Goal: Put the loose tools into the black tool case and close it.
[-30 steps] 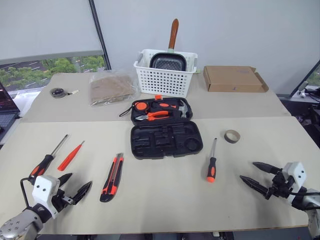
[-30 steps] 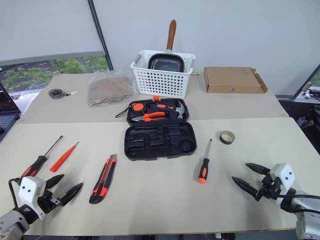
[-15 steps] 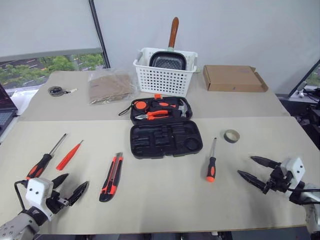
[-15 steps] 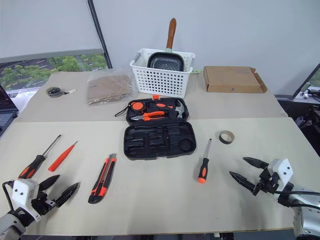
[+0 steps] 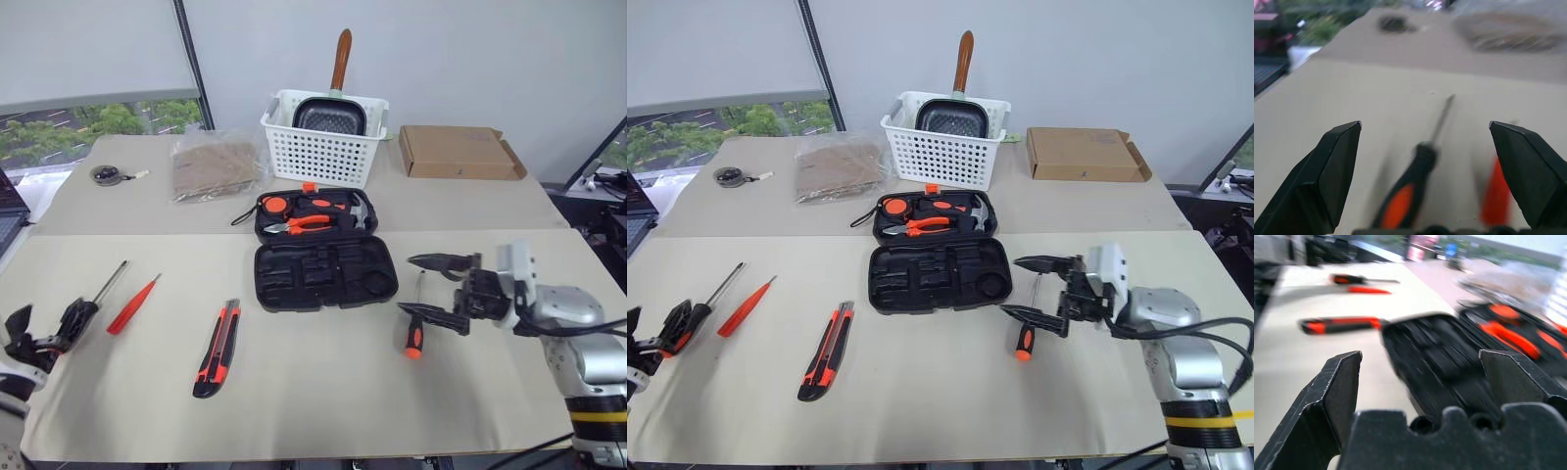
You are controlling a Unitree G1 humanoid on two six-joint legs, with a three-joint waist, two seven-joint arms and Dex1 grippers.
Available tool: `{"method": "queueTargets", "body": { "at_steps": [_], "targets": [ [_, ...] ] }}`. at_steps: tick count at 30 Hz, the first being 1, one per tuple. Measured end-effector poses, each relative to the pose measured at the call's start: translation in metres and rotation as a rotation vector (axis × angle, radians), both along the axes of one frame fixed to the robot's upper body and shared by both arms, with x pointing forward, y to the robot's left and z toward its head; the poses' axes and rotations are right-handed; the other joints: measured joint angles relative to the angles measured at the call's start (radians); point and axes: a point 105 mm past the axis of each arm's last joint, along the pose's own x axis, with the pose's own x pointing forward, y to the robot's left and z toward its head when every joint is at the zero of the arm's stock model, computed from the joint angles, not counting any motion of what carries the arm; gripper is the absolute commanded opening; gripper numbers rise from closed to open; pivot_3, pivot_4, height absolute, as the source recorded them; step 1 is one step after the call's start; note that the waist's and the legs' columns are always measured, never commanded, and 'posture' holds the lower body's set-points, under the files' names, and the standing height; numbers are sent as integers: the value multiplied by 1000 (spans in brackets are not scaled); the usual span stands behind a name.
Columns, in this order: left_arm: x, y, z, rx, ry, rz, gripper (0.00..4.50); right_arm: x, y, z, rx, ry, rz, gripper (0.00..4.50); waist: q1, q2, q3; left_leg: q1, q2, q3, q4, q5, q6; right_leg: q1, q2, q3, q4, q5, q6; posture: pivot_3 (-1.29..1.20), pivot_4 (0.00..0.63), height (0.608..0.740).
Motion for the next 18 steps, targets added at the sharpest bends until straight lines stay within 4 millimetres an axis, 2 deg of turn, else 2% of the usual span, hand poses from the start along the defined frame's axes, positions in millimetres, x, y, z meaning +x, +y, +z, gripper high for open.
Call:
{"method": "queueTargets", "body": {
  "at_steps": [1,5,9,11,14,18],
  "targets": [
    [0,4,-3,5,22,10,4500,-2,11,6,4,-2,48,4433,1,0,0,0,0,0,0,0,0,-1,0,0,0,0,0,0,150,700],
    [10,9,-12,28,89,1,4500,-9,31,18,9,-14,139,4433,16,0,0,1,0,-2,0,-1,-2,-2,-2,-2,-1,0,-1,0,150,700],
    [18,7,-34,30,221,-78,4500,-8,38,22,13,-14,157,4433,18,-1,0,0,0,-1,0,-1,-2,-3,-1,-2,0,0,-1,0,150,700],
    [21,11,-31,57,254,-107,4500,-8,39,21,12,-10,158,4433,20,-1,0,1,0,-1,0,-1,-3,-3,-2,-3,0,-1,-1,0,150,700],
    [19,16,-30,59,291,-150,3740,-9,40,22,9,-5,159,4500,16,-1,0,1,0,-1,-1,-1,-4,-4,-2,-2,0,-1,-2,0,150,700],
    [20,13,-31,38,296,-206,2238,-11,41,23,8,-12,162,4500,8,-1,0,1,1,-1,-1,0,-4,-4,-2,-2,1,-1,-2,0,150,700]
  ]
}}
